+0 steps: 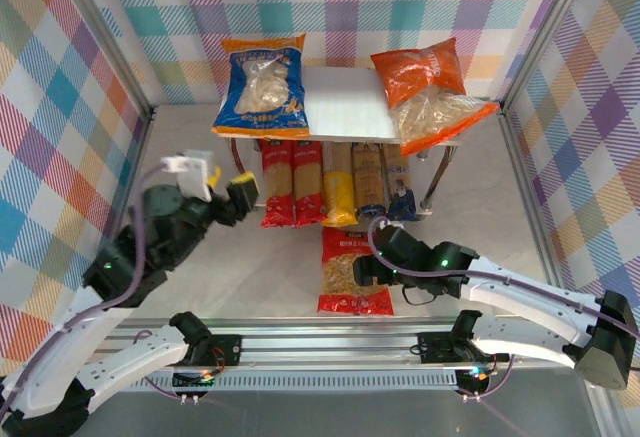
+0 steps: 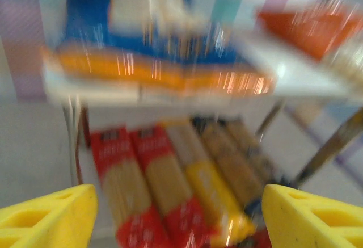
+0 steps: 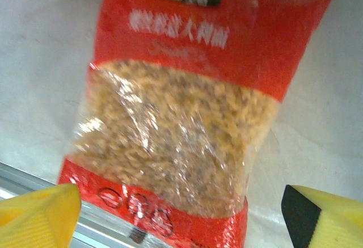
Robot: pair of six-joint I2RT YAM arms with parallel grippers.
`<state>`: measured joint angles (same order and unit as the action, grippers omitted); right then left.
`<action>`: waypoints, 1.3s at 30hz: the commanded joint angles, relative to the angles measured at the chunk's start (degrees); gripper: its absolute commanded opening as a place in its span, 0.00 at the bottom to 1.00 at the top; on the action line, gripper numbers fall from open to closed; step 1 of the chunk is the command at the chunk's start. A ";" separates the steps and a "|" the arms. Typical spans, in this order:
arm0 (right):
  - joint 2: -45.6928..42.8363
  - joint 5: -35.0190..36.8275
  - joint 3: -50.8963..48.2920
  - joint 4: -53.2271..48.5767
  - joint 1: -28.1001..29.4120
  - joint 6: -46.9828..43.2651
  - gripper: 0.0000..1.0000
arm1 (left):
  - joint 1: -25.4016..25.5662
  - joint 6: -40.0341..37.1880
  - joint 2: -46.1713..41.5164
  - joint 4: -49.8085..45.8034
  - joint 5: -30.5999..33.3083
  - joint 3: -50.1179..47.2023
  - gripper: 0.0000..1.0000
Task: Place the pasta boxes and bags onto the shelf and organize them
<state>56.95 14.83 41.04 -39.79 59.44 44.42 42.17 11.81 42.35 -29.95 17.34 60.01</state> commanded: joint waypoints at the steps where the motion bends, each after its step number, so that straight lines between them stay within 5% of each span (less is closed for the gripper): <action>1: 2.39 4.37 -2.39 0.35 3.30 8.24 0.92 | 4.29 9.19 -1.17 -6.03 1.99 -6.98 0.76; 6: 8.93 10.47 -1.43 2.81 7.90 13.24 0.94 | 8.86 14.89 -4.15 -7.31 2.12 -14.37 0.79; 17: 23.18 13.67 8.65 1.77 8.07 16.13 0.99 | 8.98 15.78 -8.80 -9.72 2.94 -15.59 0.81; 39: 39.78 -1.17 11.13 3.67 1.95 14.74 0.98 | 8.94 15.39 -13.69 -13.02 6.11 -16.51 0.84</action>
<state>93.45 19.79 55.13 -38.17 62.46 60.42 50.57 27.42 29.61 -42.13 21.80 43.90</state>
